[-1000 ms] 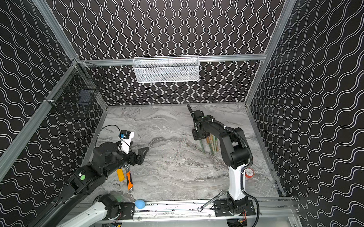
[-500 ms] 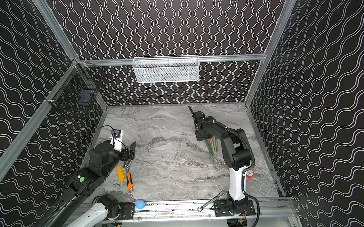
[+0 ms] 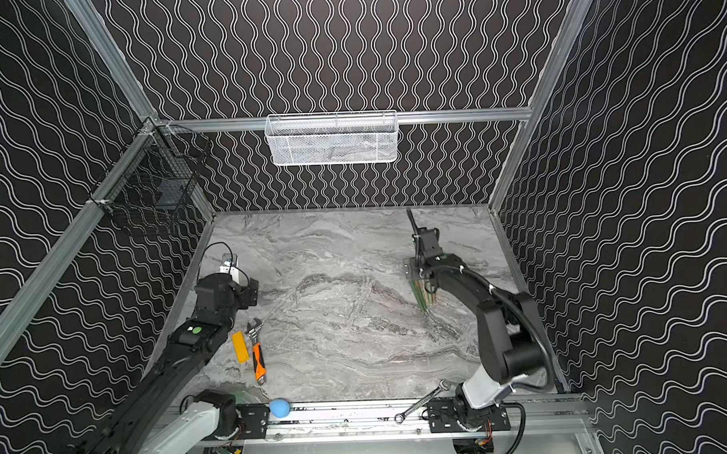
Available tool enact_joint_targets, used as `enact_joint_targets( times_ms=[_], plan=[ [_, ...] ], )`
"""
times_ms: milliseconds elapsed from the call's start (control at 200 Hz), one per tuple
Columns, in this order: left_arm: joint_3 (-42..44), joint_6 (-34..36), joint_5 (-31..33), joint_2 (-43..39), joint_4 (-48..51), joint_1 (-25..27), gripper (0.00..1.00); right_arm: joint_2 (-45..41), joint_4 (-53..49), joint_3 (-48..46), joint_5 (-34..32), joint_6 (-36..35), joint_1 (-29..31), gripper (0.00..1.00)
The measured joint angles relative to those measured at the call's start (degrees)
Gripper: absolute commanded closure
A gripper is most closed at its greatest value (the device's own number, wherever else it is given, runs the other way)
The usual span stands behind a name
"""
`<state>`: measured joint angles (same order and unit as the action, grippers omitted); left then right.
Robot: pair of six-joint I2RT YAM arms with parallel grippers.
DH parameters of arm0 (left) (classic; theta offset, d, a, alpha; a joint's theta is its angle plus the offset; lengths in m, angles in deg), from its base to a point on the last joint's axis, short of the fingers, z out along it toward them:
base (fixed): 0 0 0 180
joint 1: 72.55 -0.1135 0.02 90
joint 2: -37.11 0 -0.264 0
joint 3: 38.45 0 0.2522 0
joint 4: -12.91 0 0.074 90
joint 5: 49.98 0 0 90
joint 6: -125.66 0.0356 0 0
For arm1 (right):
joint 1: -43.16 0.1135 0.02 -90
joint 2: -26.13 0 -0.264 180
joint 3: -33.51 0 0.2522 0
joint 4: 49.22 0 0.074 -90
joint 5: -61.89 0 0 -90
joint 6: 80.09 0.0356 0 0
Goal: Insert the pens into the pen caps
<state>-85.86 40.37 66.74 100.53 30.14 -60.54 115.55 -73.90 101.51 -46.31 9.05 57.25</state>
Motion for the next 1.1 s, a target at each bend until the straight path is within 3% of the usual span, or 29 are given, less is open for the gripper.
enact_joint_targets(
  times_ms=[295,445,666,891,1101],
  plan=[
    [6.1,1.6,-4.7,14.2,-24.6,-4.4,0.01,-7.1,37.6,-25.9,-1.4,-3.5,-5.6,0.01],
    [9.1,3.1,-6.6,19.6,-35.1,-5.5,0.01,-6.0,46.8,-27.2,-0.6,-3.6,-7.9,0.00],
    [5.4,3.5,-10.3,25.4,-39.3,-7.6,0.02,-1.7,52.9,-28.0,2.6,-3.2,-10.0,0.01],
    [10.5,4.7,-14.7,21.3,-42.3,-7.8,0.01,-1.0,55.8,-28.1,2.6,-1.9,-10.9,0.01],
    [12.0,7.6,-14.7,20.9,-45.2,-0.8,0.01,-1.2,57.5,-29.5,2.9,-0.2,-12.1,0.01]
  ],
)
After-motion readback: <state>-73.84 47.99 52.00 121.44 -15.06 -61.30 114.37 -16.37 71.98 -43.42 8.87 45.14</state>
